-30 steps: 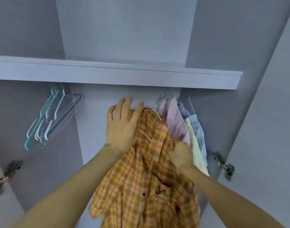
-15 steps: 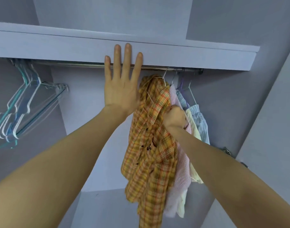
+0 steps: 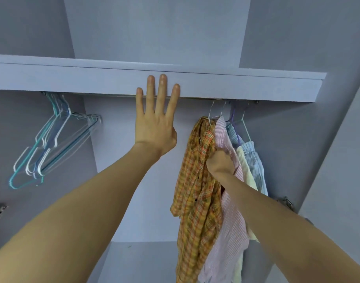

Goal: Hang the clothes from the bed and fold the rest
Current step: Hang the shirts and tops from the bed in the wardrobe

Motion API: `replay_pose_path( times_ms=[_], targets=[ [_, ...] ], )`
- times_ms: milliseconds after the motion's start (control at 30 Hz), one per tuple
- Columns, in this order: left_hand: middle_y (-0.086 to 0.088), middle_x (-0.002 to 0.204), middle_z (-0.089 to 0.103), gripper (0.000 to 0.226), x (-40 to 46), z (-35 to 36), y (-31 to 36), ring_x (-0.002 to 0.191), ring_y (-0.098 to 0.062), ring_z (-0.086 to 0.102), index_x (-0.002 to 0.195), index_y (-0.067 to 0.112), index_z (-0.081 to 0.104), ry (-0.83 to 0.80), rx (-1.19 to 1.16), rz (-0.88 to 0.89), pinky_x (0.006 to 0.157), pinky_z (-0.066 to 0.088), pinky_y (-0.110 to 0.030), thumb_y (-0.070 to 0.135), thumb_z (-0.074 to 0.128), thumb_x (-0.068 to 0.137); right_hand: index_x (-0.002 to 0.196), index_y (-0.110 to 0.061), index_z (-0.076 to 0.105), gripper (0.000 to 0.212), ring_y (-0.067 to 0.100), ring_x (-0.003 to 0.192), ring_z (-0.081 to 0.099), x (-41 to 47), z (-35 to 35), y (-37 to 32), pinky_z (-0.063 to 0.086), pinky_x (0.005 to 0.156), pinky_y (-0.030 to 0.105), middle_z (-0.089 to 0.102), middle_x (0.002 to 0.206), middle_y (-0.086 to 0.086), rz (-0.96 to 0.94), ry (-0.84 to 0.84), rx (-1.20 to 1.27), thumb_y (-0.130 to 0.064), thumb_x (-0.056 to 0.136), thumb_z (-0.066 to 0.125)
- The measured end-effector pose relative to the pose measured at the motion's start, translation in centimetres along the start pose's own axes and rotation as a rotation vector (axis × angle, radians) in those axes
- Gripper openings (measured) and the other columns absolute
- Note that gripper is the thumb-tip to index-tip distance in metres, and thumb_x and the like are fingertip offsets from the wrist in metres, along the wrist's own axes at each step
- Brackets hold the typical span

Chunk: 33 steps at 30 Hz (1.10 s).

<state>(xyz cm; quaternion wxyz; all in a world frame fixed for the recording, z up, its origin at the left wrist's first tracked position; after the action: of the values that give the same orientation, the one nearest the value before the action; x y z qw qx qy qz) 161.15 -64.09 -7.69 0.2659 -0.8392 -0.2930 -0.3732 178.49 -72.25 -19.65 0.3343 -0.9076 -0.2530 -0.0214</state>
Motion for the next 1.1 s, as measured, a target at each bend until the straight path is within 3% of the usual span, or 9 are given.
replay_pose_path(
  times_ms=[133,267,333,400,533,667,767,900,1100],
  targets=[
    [-0.015,0.156,-0.007,0.084,-2.1,-2.5,-1.0,0.143,-0.036,-0.008,0.149,0.022,-0.003,-0.081,-0.095,0.006,0.112,-0.001,-0.055,0.033,0.051,0.086,0.144,-0.009,0.026,0.055,0.033,0.136,0.021,-4.7,-1.6,-1.7,0.017,0.114,0.046,0.028,0.142,0.015,-0.280,0.037,-0.158,-0.016,0.092,0.045],
    [-0.021,0.153,0.018,0.072,-10.1,-5.2,-3.2,0.142,-0.041,0.011,0.147,0.017,0.027,-0.097,-0.250,-0.150,0.111,0.008,-0.060,0.022,0.060,0.083,0.135,-0.011,0.044,0.042,0.026,0.123,0.042,-11.5,-2.0,-3.9,0.029,0.100,0.030,0.048,0.131,0.009,-0.526,-0.031,0.092,-0.013,0.092,0.045],
    [-0.023,0.148,0.029,0.068,-15.6,-6.4,-5.1,0.138,-0.043,0.021,0.141,0.013,0.039,-0.102,-0.279,-0.283,0.108,0.015,-0.062,0.013,0.066,0.079,0.124,-0.010,0.053,0.033,0.028,0.107,0.055,-14.9,-0.3,-5.6,0.041,0.085,0.029,0.059,0.117,0.009,-0.534,-0.200,0.277,-0.009,0.092,0.045],
    [-0.023,0.145,0.034,0.062,-21.4,-7.6,-7.2,0.137,-0.043,0.025,0.136,0.010,0.045,-0.148,-0.268,-0.458,0.107,0.019,-0.063,0.008,0.067,0.078,0.117,-0.008,0.057,0.027,0.027,0.102,0.058,-18.8,2.3,-7.7,0.044,0.085,0.030,0.063,0.113,0.007,-0.530,-0.391,0.415,-0.007,0.093,0.044],
    [-0.023,0.136,0.046,0.049,-34.3,-13.6,-11.9,0.129,-0.044,0.039,0.128,0.004,0.054,-0.186,-0.113,-0.831,0.102,0.032,-0.061,0.007,0.065,0.080,0.112,-0.009,0.060,0.024,0.019,0.091,0.057,-30.7,8.1,-13.0,0.042,0.081,0.024,0.067,0.108,0.006,-0.680,-0.748,0.537,-0.007,0.093,0.045],
    [-0.020,0.135,0.048,0.047,-45.9,-22.3,-13.8,0.126,-0.040,0.043,0.128,0.004,0.054,-0.190,0.097,-1.140,0.104,0.034,-0.050,0.008,0.064,0.082,0.108,-0.007,0.063,0.022,0.019,0.091,0.059,-43.6,10.7,-15.3,0.038,0.074,0.015,0.068,0.102,0.007,-0.897,-1.059,0.543,-0.006,0.092,0.047],
    [-0.019,0.134,0.049,0.045,-55.4,-31.7,-12.5,0.124,-0.038,0.046,0.128,0.004,0.054,-0.175,0.292,-1.360,0.102,0.035,-0.046,0.007,0.063,0.083,0.107,-0.007,0.062,0.021,0.016,0.086,0.058,-55.2,11.1,-15.5,0.037,0.070,0.014,0.068,0.100,0.007,-1.033,-1.323,0.507,-0.006,0.092,0.047],
    [-0.017,0.132,0.051,0.043,-66.9,-45.9,-7.2,0.121,-0.035,0.048,0.126,0.005,0.056,-0.179,0.611,-1.661,0.100,0.036,-0.044,0.008,0.061,0.084,0.107,-0.004,0.062,0.021,0.025,0.096,0.063,-72.3,8.7,-13.4,0.045,0.083,0.028,0.068,0.099,0.011,-1.229,-1.655,0.417,-0.005,0.092,0.047],
    [-0.016,0.127,0.053,0.038,-81.2,-61.3,2.6,0.115,-0.033,0.051,0.122,0.005,0.058,-0.196,0.856,-2.017,0.096,0.039,-0.041,0.008,0.057,0.084,0.108,-0.013,0.061,0.023,0.017,0.099,0.059,-93.2,4.2,-7.0,0.043,0.083,0.025,0.064,0.103,0.001,-1.474,-1.928,0.246,-0.014,0.095,0.043]
  ],
)
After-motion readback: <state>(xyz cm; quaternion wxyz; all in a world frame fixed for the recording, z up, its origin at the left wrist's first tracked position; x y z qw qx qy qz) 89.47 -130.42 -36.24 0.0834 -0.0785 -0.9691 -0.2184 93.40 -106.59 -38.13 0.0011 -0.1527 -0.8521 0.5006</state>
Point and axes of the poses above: each hand's wrist, its own x-axis towards the middle knuckle, its own z-axis out of the palm, y = z × x, the point moved 7 cm from there along x, towards the middle knuckle
